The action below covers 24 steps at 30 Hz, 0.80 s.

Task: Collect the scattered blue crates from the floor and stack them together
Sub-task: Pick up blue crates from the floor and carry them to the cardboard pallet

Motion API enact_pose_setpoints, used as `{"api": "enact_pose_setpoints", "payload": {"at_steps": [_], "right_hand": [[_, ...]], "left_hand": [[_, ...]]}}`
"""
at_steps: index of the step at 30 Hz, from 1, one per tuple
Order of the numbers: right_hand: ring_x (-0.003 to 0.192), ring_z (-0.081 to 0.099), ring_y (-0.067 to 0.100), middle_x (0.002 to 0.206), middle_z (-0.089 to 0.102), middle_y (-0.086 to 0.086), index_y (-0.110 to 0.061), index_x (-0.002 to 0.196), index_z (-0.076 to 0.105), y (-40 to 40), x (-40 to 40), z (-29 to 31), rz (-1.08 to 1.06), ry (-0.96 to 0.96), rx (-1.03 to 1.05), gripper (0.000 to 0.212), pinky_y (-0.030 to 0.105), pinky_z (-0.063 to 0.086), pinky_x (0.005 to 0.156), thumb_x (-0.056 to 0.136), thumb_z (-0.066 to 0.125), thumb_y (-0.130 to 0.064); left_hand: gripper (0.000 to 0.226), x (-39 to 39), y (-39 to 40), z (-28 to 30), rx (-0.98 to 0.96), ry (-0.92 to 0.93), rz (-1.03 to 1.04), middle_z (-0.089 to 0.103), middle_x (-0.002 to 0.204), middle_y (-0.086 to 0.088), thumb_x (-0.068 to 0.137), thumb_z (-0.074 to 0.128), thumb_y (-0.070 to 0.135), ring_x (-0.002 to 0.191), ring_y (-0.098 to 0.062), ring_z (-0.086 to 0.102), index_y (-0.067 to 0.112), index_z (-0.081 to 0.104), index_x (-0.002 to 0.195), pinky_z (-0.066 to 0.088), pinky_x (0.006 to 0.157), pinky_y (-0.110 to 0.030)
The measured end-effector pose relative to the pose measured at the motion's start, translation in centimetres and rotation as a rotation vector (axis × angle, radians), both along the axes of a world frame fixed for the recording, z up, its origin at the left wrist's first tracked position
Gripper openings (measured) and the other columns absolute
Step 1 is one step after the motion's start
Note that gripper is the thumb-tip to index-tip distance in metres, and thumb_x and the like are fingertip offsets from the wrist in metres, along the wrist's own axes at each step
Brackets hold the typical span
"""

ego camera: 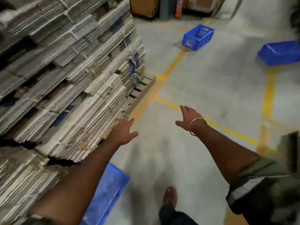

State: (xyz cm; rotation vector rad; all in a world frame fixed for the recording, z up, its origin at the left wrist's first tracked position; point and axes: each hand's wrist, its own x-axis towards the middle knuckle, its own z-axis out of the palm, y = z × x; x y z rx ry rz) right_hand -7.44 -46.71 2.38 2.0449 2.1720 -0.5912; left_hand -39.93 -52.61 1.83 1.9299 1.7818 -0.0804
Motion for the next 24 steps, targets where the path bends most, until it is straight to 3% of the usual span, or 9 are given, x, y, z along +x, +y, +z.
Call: {"api": "enact_pose_setpoints", "payload": {"at_steps": [4,10,24], "right_hand": [[0.139,0.034,0.031,0.153,0.034,0.008,-0.02,0.151,0.023,2.9,7.4,2.7,-0.111,0.016,0.019,0.087,0.044,0.038,0.108,0.08,0.063,-0.051],[0.139,0.034,0.03,0.155,0.032,0.007,-0.02,0.151,0.023,7.7,14.3,4.2,-0.223,0.041,0.028,0.086,0.044,0.038,0.108,0.081,0.062,-0.052],[0.137,0.038,0.032,0.152,0.035,0.011,-0.019,0.151,0.026,32.0,22.1,5.4,-0.388,0.068,0.073,0.089,0.045,0.038,0.109,0.079,0.065,-0.054]], "left_hand": [[0.081,8.2,7.6,2.7,0.066,-0.019,-0.077,0.009,0.166,-0.007,0.093,0.053,0.056,0.153,-0.026,0.009,0.022,0.017,0.158,0.02,0.12,-0.046],[0.08,15.8,15.0,4.1,0.046,-0.053,-0.168,0.006,0.166,-0.006,0.093,0.055,0.054,0.153,-0.025,0.006,0.023,0.019,0.158,0.016,0.122,-0.044],[0.09,21.3,42.6,1.2,-0.018,-0.002,-0.218,0.005,0.166,-0.008,0.087,0.055,0.065,0.152,-0.028,0.008,0.021,0.02,0.157,0.022,0.119,-0.048]]}}
